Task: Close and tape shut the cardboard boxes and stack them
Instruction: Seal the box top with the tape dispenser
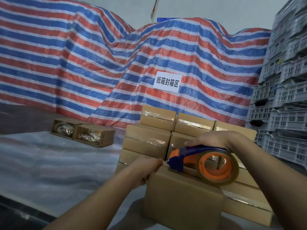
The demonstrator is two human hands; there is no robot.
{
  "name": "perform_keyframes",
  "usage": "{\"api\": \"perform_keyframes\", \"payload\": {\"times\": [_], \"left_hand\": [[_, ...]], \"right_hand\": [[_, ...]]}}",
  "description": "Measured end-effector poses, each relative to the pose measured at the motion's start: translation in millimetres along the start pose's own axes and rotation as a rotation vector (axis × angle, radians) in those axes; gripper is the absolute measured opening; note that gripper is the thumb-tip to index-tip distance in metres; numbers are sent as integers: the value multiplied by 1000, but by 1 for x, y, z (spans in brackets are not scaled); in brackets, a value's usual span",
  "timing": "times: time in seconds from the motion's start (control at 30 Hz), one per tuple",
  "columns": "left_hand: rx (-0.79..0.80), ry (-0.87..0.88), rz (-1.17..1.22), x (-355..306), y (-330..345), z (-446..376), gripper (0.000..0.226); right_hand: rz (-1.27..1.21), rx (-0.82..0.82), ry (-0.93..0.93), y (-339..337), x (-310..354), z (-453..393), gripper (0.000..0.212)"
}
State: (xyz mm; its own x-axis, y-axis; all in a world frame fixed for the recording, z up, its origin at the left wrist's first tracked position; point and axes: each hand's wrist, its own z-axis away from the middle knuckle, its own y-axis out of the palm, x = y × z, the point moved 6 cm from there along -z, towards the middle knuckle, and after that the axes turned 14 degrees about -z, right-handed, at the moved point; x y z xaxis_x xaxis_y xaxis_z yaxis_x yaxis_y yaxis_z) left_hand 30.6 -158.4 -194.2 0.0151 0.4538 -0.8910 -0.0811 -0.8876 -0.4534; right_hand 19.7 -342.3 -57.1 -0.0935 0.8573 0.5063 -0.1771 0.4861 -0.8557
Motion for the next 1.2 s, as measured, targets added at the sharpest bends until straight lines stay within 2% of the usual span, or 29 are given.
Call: {"api": "perform_keyframes", "payload": {"times": [0.3,0.47,0.57,0.63,0.7,0.77,0.83,0.9,0.97,1.03,1.1,1.2], "left_hand": [[22,-61,-53,3,0,-2,27],[30,-47,-38,2,-2,-1,28],[41,-43,-18,1,1,3,30],[9,-33,-65,-4,-1,4,28],[-36,-16,-212,-14,-8,7,23],[-143,67,-512,-31,-18,9,22],[-346,226,-765,-53,-22,21,20],[-456,472,-790,-72,-7,43,29],[-295,681,-898,-81,32,58,52],[-130,708,-1133,-75,66,58,72],[-146,698,-1251,-71,73,53,76],[-199,743,-1232,-67,70,50,72]], "right_hand": [[-148,171,46,-8,-15,6,45],[-135,110,206,-40,-70,32,52],[-53,49,232,-44,-99,44,59],[-39,23,214,-42,-105,45,58],[-58,8,211,-39,-104,44,51],[-38,9,204,-37,-100,44,45],[-9,9,197,-37,-97,44,43],[-18,27,203,-35,-97,44,43],[-71,61,219,-33,-100,43,42],[-130,92,227,-29,-104,43,41],[-178,129,209,-27,-109,43,42],[-197,140,158,-33,-116,47,44]]}}
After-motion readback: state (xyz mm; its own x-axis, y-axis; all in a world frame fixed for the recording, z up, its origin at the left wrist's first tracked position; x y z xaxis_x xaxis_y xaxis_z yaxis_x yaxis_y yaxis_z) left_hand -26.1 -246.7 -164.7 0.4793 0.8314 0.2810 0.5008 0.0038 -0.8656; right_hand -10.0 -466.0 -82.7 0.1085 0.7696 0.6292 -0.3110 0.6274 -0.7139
